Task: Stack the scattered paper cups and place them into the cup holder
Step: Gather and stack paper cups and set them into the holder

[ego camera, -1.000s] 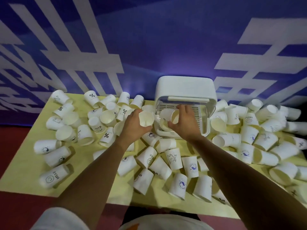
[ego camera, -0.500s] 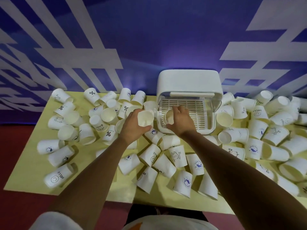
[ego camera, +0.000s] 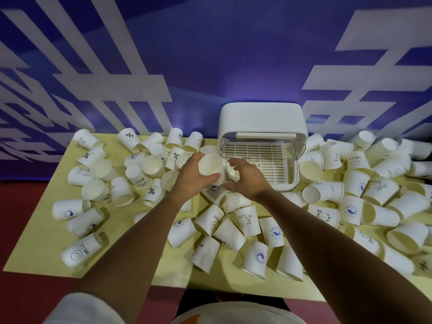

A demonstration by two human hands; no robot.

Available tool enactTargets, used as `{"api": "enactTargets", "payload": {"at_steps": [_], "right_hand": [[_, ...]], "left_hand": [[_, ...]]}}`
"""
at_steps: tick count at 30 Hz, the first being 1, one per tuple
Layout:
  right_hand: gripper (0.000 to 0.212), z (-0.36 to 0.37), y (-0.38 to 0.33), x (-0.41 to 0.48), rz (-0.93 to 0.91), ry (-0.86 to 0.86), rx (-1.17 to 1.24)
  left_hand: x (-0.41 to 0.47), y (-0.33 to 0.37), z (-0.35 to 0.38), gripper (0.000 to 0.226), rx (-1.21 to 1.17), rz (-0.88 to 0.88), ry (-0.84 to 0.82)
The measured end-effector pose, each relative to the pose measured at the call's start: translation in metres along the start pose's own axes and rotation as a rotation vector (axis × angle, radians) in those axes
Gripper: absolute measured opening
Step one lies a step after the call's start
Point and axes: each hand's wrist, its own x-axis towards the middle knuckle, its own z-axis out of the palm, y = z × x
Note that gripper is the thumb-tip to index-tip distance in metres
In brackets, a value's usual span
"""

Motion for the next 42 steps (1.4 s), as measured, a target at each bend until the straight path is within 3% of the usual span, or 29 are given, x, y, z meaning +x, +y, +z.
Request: {"api": "enactTargets", "payload": {"at_steps": [7,15,27,37,42], "right_hand": [[0.069,-0.004,-0.004,-0.007,-0.034,0.075,0.126],[0.069,-0.007,0.002,-0.012,-0.037,0.097,0.144],[0.066,-0.001,0.01,0.0,0.142,0.317,0.193],[0.088,0.02,0.004,0.007,0.288,0.284,0.052],[0.072,0.019,-0.003,0.005,0.246,0.35,-0.097]], "left_hand": [[-0.006,0.024,0.008,0.071,-0.06,0.054,-0.045],[-0.008,0.026,0.012,0.074,-0.092,0.06,-0.078],[-0.016,-0.016,-0.003,0.071,-0.111,-0.051,-0.096],[-0.015,-0.042,-0.011,0.071,-0.086,-0.084,-0.079],[-0.017,-0.045,-0.009,0.071,-0.079,-0.076,-0.078]]}}
